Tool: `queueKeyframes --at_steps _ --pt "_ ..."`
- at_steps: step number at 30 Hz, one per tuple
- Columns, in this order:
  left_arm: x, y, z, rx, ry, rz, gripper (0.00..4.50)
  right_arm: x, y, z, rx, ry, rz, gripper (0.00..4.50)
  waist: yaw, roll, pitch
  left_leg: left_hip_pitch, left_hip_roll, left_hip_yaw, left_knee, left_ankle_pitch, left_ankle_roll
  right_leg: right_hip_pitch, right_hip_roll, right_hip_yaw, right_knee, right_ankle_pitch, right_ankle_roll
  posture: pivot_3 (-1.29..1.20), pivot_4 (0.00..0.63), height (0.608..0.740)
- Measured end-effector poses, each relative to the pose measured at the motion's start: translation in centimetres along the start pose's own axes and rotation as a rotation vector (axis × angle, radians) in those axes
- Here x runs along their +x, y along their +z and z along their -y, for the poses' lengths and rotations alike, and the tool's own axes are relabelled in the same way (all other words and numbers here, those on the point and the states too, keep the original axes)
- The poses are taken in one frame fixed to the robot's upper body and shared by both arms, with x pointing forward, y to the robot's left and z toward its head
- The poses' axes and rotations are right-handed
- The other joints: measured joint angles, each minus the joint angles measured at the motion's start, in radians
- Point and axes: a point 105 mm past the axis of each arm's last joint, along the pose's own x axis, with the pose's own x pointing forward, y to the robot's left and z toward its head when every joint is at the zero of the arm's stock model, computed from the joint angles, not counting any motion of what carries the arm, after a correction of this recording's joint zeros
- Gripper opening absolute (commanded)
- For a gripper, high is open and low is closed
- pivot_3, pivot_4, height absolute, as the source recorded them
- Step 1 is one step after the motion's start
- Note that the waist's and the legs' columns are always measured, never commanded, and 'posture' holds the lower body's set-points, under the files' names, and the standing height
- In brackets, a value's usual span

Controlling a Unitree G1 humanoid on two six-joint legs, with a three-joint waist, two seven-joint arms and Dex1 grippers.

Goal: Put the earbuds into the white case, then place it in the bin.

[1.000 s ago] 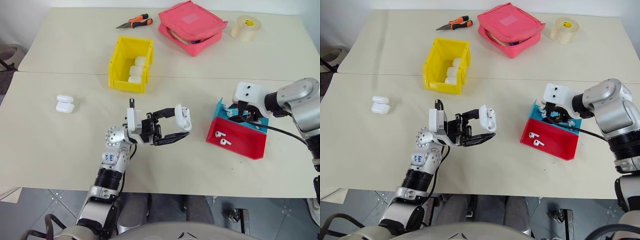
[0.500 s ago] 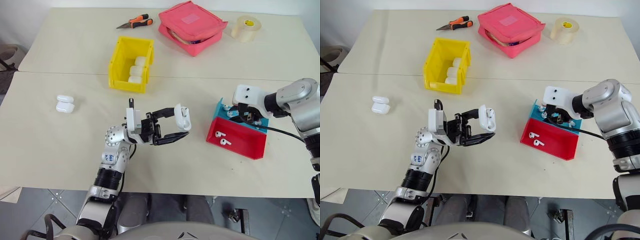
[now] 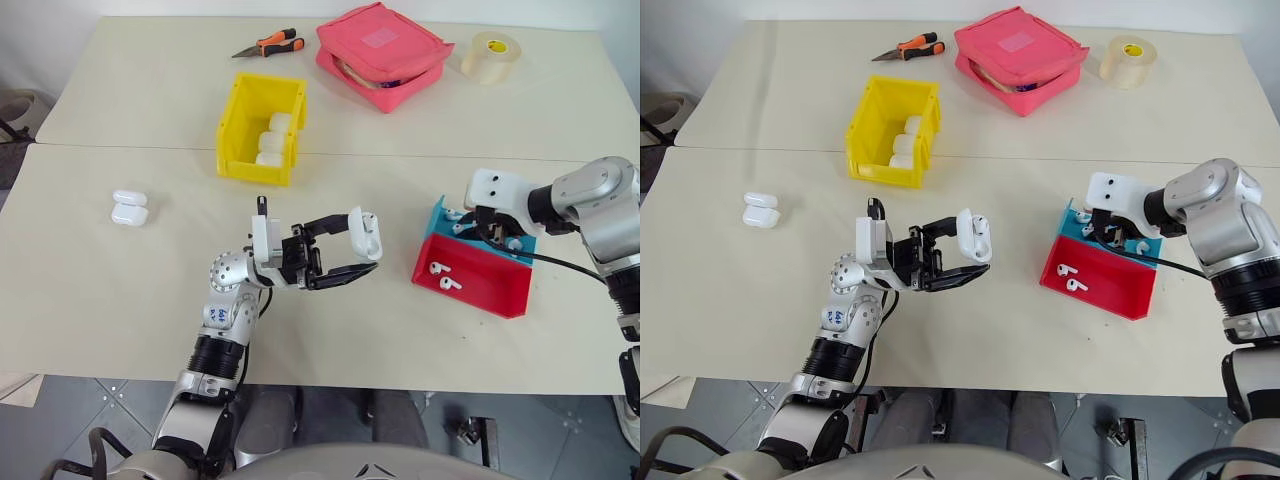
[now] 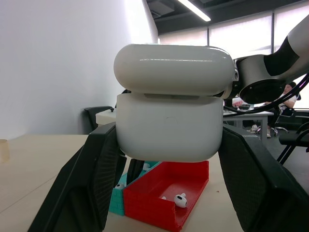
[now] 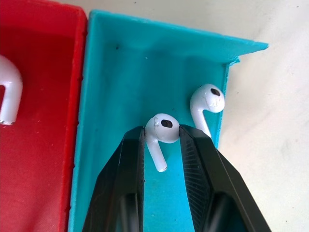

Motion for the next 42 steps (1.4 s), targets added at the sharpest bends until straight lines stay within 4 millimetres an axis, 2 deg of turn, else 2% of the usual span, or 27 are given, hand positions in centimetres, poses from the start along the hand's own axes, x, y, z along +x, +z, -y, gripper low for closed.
queueKeyframes --at_steps 2,5,6,14,18,19,24,27,34,37,42 --pt "0.0 0.0 0.0 0.000 -0.001 -0.001 2.76 0.0 0.0 0.0 0.003 -0.003 0.003 1.12 0.000 0.000 0.000 0.000 0.000 0.000 0.000 0.000 0.000 0.000 0.000 0.000 0.000 0.000 0.000 0.00 0.150 0.740" --pt "0.0 0.0 0.0 0.001 -0.001 -0.001 2.76 0.0 -0.2 -0.1 0.009 -0.004 0.010 0.58 0.001 0.000 0.000 0.000 0.000 0.000 0.000 0.000 0.000 0.000 0.000 0.000 0.000 0.000 0.000 0.00 0.150 0.740" --pt "0.0 0.0 0.0 0.001 -0.001 -0.002 2.76 0.0 -0.2 -0.2 0.008 -0.005 0.012 0.53 0.001 0.000 0.000 0.000 0.000 0.000 0.000 0.000 0.000 0.000 0.000 0.000 0.000 0.000 0.000 0.00 0.150 0.740" --pt "-0.1 0.0 0.0 0.001 -0.002 -0.005 2.76 -0.1 -0.1 -0.5 0.034 -0.032 0.039 0.53 0.001 0.000 0.000 0.000 0.000 0.000 0.000 0.000 0.000 0.000 0.000 0.000 0.000 0.000 0.000 0.00 0.150 0.740" --pt "-0.2 0.0 0.1 -0.001 -0.012 -0.007 2.76 -0.8 -0.3 -1.6 0.109 -0.041 0.095 0.53 0.004 0.000 0.000 -0.001 0.000 0.000 0.000 0.000 0.000 0.000 0.000 0.000 0.001 0.000 0.000 0.00 0.150 0.740" --pt "-0.2 0.0 0.1 -0.002 -0.014 -0.006 2.76 -1.5 -0.2 -1.8 0.140 -0.057 0.144 0.53 0.006 0.000 0.000 -0.001 0.000 0.000 0.000 0.000 0.000 0.000 0.000 0.000 0.000 0.000 0.000 0.00 0.150 0.740" --pt "0.0 0.2 -0.2 -0.019 -0.029 -0.006 2.76 -5.6 2.3 -2.1 0.230 -0.159 0.437 0.53 0.005 0.000 0.000 0.000 0.000 0.000 0.001 0.000 0.000 0.000 0.000 0.000 0.001 0.000 0.000 0.00 0.150 0.740" --pt "0.3 0.3 -0.3 -0.033 -0.044 -0.003 2.76 -6.8 4.2 -3.6 0.323 -0.133 0.681 0.53 0.005 0.000 0.000 0.000 0.000 0.000 0.001 0.000 0.000 0.000 0.000 0.000 0.002 0.000 0.000 0.00 0.150 0.740" --pt "1.3 0.8 -0.8 -0.058 -0.076 0.008 2.76 -8.0 9.6 -7.4 0.598 0.074 1.166 0.53 0.003 0.000 0.000 0.000 0.000 -0.002 0.001 0.000 0.000 0.000 0.000 0.001 0.003 0.000 0.000 0.00 0.150 0.740" --pt "1.5 0.9 -1.0 -0.057 -0.081 0.010 2.76 -7.7 10.9 -8.9 0.685 0.155 1.242 0.53 0.005 0.000 0.000 0.000 -0.001 -0.002 0.002 0.000 0.000 0.000 0.000 0.001 0.003 0.000 0.000 0.00 0.150 0.740" --pt "1.5 1.0 -1.6 -0.058 -0.062 0.010 2.76 -7.0 12.0 -10.2 0.757 0.199 1.273 0.53 0.002 0.000 0.000 0.000 -0.001 -0.001 0.002 0.000 0.000 0.000 0.001 0.002 0.003 0.000 0.000 0.00 0.150 0.740"
